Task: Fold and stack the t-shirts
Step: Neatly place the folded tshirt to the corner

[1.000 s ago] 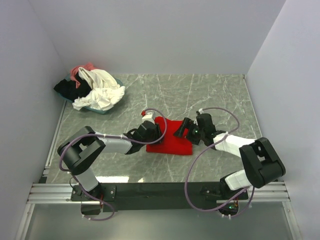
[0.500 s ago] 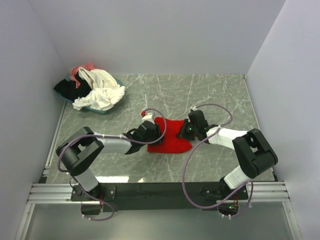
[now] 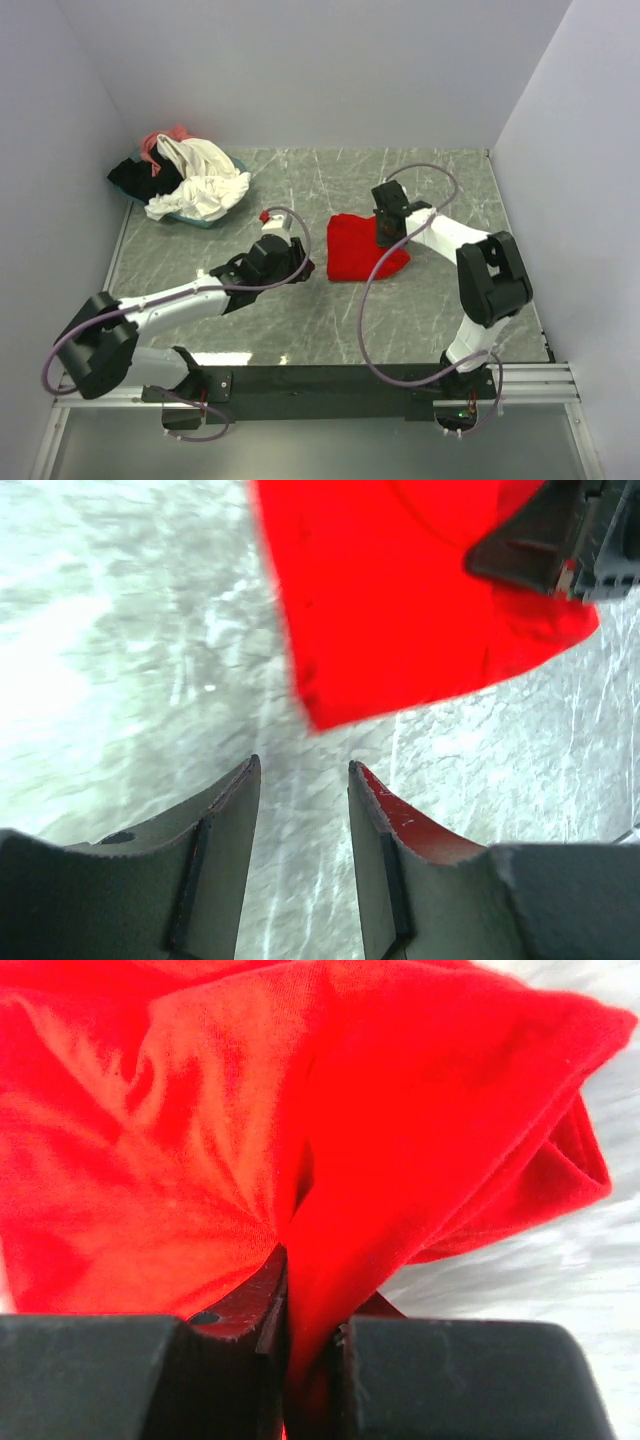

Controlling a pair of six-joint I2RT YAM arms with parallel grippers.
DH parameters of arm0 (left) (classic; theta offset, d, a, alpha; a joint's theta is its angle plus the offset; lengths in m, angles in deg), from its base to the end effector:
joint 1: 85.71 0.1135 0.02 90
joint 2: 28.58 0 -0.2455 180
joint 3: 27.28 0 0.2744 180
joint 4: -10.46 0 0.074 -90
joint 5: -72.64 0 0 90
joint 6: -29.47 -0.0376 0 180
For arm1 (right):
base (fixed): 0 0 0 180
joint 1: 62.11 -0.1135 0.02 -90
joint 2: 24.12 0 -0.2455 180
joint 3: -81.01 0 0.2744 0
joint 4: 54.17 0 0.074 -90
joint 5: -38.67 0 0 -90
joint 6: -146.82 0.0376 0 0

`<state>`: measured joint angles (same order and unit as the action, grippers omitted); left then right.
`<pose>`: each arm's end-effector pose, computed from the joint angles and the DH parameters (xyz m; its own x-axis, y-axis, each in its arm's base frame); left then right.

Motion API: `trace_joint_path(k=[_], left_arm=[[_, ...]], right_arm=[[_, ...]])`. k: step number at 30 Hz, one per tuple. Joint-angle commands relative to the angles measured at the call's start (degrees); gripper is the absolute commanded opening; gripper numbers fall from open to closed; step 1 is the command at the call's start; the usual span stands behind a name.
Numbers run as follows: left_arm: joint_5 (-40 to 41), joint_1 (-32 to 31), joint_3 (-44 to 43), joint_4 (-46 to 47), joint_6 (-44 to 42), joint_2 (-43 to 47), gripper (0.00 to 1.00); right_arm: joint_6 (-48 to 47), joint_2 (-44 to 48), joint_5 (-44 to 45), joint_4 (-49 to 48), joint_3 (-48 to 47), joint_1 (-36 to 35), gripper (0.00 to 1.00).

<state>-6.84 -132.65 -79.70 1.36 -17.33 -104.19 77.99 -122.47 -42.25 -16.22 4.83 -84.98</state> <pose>0.2133 -0.2182 0.1840 -0.6855 -0.2522 -0.6830 0.1972 0.8387 -0.5076 0.3387 0.1364 0.1565 -0.8574 0.0254 -0.5140 -0.0018 0.9986 0.0523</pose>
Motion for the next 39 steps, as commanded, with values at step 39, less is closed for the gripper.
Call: trace_joint_path(k=[39], left_arm=[[8.99, 3.34, 4.02, -25.15, 0.22, 24.29, 0.48]], right_arm=[[-37.34, -27.51, 22.38, 3.85, -41.12, 29.81, 0.0]])
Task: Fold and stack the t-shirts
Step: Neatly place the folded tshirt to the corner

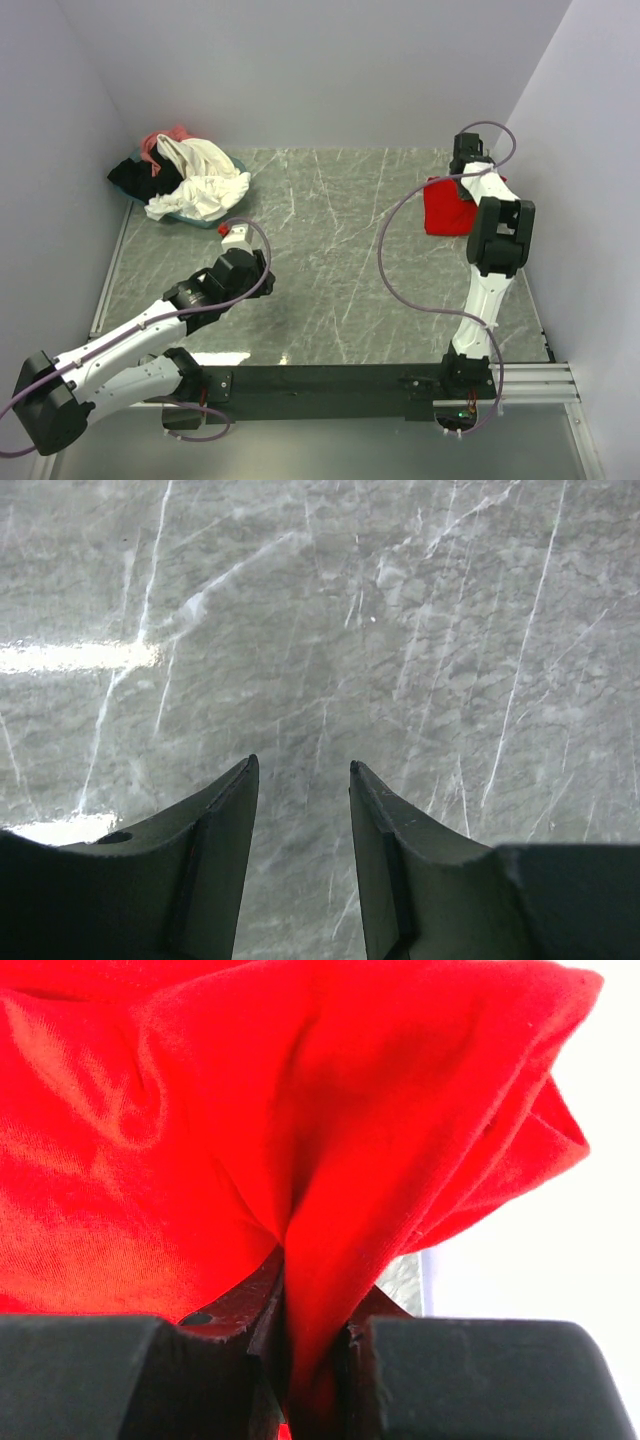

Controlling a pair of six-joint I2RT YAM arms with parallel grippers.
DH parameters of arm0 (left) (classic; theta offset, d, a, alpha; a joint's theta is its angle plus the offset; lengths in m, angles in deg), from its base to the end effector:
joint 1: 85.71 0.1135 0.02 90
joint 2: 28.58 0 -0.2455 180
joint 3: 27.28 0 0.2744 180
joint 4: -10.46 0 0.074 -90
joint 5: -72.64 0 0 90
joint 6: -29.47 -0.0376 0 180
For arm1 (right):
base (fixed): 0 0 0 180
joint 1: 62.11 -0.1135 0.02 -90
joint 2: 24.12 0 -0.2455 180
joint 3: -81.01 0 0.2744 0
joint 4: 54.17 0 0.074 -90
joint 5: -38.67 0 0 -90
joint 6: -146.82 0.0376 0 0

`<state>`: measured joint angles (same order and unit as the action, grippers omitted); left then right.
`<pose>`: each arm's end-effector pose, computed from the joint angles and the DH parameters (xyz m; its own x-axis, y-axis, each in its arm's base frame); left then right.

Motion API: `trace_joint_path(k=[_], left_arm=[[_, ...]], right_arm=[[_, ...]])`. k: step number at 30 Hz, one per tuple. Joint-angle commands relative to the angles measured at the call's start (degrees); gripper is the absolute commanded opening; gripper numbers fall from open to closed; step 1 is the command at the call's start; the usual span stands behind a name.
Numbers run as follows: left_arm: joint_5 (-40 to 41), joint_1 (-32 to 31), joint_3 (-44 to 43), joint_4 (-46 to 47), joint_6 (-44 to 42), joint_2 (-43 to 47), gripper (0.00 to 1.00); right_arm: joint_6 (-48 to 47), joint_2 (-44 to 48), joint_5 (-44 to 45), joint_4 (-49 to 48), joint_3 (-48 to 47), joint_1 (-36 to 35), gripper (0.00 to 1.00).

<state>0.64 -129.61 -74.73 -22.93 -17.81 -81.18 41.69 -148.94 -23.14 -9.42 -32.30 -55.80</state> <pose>0.1738 -0.1511 0.2155 -0.6591 -0.2612 -0.7053 0.0520 0.9197 -0.3892 0.4837 -0.0714 0.1712 -0.8912 -0.1329 -0.4336 0.1295 0.8417 -0.5242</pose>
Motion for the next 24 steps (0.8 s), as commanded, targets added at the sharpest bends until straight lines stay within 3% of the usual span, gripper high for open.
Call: trace_joint_path(k=[1, 4, 5, 10, 11, 13, 14, 17, 24], left_arm=[[1.69, 0.31, -0.59, -1.39, 1.05, 1.53, 0.48], [2.13, 0.39, 0.2, -1.92, 1.4, 2.67, 0.48], [2.3, 0.48, 0.29, -2.44, 1.58, 3.29, 0.49], [3.27, 0.39, 0.29, -3.94, 2.02, 4.43, 0.5], [3.36, 0.39, 0.38, -4.12, 2.02, 4.78, 0.5], [3.45, 0.39, 0.55, -4.38, 2.19, 5.05, 0.52], [3.45, 0.39, 0.55, -4.38, 2.28, 5.22, 0.52], [3.53, 0.48, 0.46, -4.56, 2.37, 5.66, 0.52], [3.62, 0.48, -0.68, -6.05, 2.55, 7.07, 0.54]], right_arm=[[-0.77, -1.13, 3.54, -3.03, -4.25, 0.9, 0.0], [0.28, -0.78, 2.84, -2.85, -4.35, 0.9, 0.03], [0.72, -0.52, 2.58, -3.03, -4.35, 0.99, 0.17], [3.27, -0.26, 3.63, -2.32, -5.22, 0.9, 0.41], [3.79, 0.79, 4.07, -2.85, -5.05, 0.9, 0.51], [3.97, 2.46, 4.86, -4.42, -3.04, 0.9, 0.62], [3.97, 4.38, 4.95, -5.3, -2.16, 0.9, 0.73], [5.11, 7.99, 5.56, -7.16, 0.13, 0.81, 0.83], [7.92, 16.0, 4.69, -8.13, 4.26, -1.55, 0.85]])
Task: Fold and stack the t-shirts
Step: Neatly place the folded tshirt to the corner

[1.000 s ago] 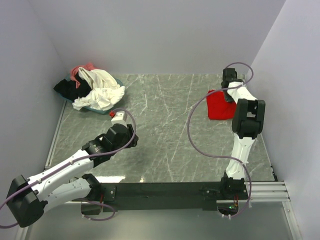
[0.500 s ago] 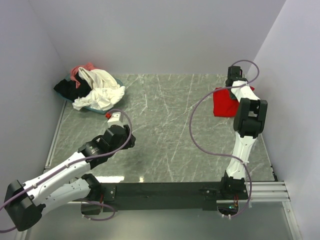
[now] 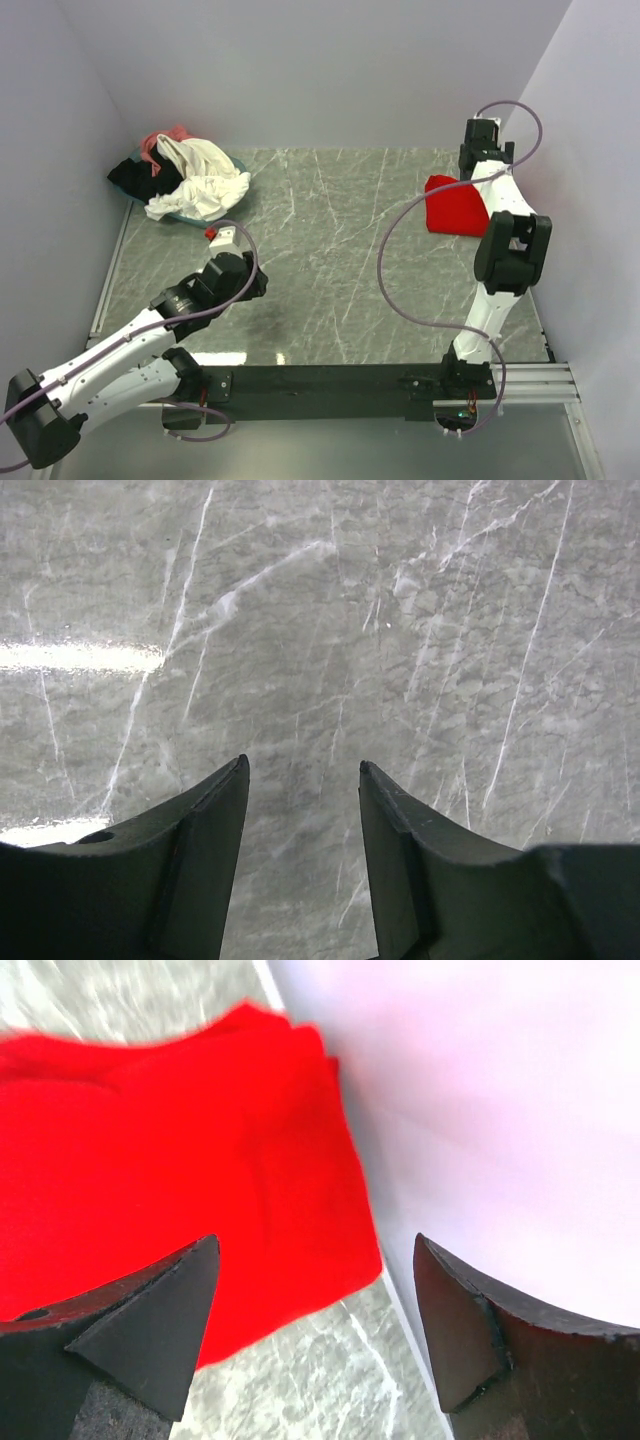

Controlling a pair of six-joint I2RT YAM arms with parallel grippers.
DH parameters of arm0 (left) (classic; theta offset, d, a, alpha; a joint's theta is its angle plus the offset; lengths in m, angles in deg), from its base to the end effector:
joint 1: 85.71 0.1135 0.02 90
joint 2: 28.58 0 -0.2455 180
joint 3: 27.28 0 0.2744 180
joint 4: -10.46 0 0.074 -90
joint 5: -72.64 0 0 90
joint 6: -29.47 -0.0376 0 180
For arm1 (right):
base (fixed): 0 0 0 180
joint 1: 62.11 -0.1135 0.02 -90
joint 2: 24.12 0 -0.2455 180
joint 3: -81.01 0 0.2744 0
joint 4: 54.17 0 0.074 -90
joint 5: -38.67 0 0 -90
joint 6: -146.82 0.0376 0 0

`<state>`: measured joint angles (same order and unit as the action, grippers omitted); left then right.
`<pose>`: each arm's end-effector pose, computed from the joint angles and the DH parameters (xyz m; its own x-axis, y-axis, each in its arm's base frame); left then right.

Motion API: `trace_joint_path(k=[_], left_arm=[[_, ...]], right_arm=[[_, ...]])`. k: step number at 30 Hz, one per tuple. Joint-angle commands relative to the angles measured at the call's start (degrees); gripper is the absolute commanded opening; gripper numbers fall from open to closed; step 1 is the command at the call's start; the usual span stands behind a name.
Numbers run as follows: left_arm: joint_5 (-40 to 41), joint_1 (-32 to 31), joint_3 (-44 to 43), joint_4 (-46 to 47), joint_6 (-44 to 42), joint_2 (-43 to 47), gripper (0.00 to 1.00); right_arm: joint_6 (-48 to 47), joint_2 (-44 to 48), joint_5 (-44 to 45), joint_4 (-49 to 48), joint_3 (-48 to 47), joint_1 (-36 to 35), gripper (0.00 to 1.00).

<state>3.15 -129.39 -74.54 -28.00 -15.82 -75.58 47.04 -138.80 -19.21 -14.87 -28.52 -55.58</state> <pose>0.1630 -0.1374 0.2268 -0.6328 -0.3068 -0.7109 0.0035 0.9170 -0.3989 0.4660 -0.0735 0.2378 -0.7660 -0.0571 -0.6402 0.3483 0.8002 -0.4882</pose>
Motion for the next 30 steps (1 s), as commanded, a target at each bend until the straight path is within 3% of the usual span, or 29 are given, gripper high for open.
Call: trace_joint_path(k=[1, 6, 13, 21, 30], left_arm=[[0.93, 0.18, -1.22, -1.07, 0.56, 1.82, 0.54], [-0.73, 0.18, -2.28, -1.07, -0.5, 3.15, 0.55], [0.75, 0.26, -5.0, -2.56, -1.64, 3.32, 0.57], [4.97, 0.53, -10.44, -4.49, -4.63, 6.04, 0.69], [8.84, 0.44, -12.48, -5.73, -5.86, 8.15, 0.75]], right_arm=[[3.1, 7.17, 0.23, -2.42, 0.83, -2.39, 0.85], [11.52, 10.69, -8.79, 2.67, 3.9, -5.2, 0.85], [21.29, 28.34, -30.7, -5.05, 24.11, -9.41, 0.85], [25.86, 47.15, -28.51, -8.56, 43.62, -26.2, 0.85], [31.23, 71.41, -31.94, -10.16, 58.4, -31.05, 0.85]])
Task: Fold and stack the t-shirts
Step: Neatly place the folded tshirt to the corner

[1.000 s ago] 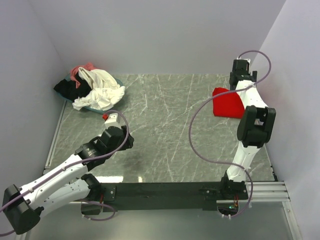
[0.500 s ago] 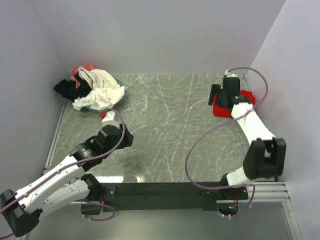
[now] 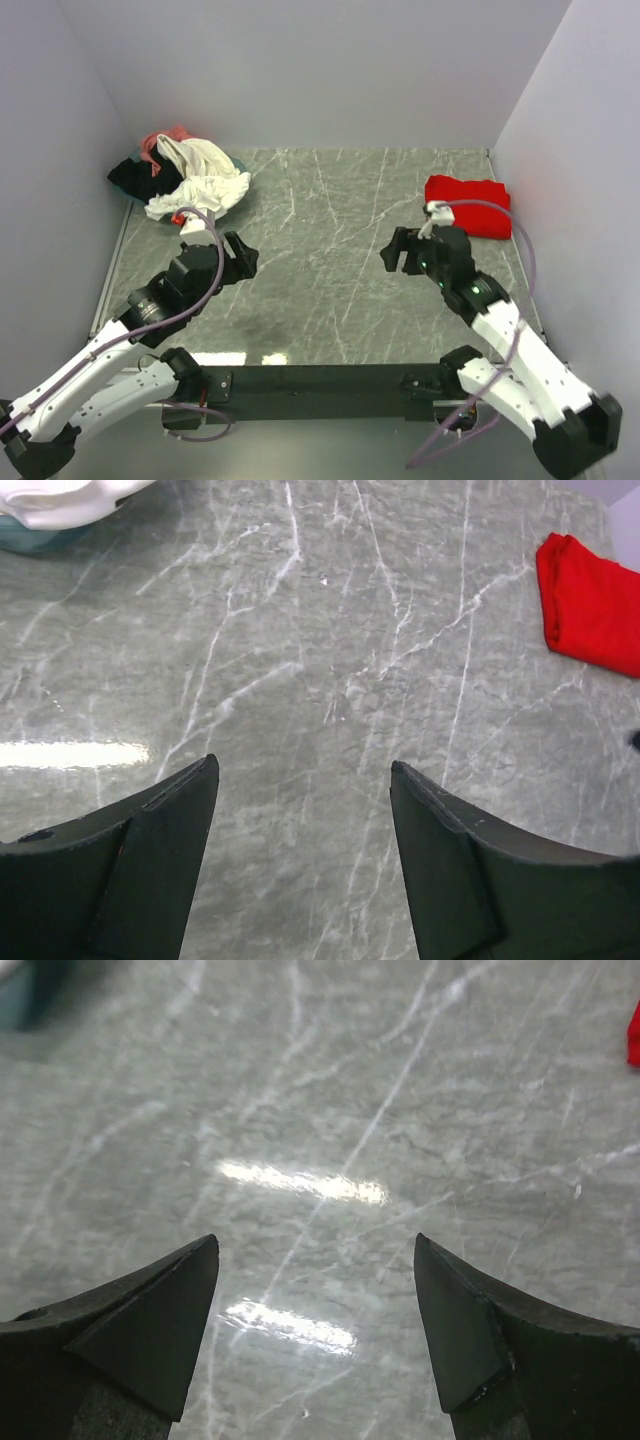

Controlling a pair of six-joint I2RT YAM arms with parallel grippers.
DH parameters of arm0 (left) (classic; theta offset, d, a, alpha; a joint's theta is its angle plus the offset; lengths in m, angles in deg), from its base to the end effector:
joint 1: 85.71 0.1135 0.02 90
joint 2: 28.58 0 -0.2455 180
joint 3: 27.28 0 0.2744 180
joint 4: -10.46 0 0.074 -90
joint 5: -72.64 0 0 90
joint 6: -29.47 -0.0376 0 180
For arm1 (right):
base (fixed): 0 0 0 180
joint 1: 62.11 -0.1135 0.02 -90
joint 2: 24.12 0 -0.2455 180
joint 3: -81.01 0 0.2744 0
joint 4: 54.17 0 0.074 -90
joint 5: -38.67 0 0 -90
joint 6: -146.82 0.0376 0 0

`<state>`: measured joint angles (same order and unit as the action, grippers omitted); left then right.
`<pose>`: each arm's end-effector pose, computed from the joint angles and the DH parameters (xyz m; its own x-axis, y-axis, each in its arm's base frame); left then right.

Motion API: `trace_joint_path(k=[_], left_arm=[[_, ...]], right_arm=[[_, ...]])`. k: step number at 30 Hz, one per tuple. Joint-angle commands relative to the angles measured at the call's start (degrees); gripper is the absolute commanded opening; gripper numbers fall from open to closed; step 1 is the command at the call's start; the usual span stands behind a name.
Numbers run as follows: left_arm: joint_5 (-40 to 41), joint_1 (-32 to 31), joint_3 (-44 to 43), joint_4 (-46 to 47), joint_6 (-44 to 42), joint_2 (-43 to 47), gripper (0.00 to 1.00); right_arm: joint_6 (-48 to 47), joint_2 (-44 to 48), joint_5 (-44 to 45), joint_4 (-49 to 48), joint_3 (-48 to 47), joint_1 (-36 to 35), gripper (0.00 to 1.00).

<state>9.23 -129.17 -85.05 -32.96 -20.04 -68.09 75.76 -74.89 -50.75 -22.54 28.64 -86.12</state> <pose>0.1485 -0.1175 0.3099 -0.4431 -0.3800 -0.8119 0.0438 0.8955 -0.4430 0.2154 0.0955 0.2555 -0.5619 0.1050 -0.8205 -0.2289 0.9334 0.2762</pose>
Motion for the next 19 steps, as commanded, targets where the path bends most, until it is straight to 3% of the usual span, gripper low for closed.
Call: trace_joint_path(k=[1, 7, 19], left_arm=[[2.59, 0.22, -1.96, -0.68, -1.73, 0.66, 0.76], [2.15, 0.22, -1.96, -0.59, -2.26, 1.18, 0.77], [2.94, 0.22, -1.61, -1.83, -1.73, 3.03, 0.79]], right_arm=[[2.16, 11.61, -0.4, -2.13, 1.69, -0.42, 0.85], [0.49, 19.38, 2.4, 2.26, 2.83, -0.42, 0.88], [0.75, 19.56, 2.15, 2.62, 3.45, -0.42, 0.88]])
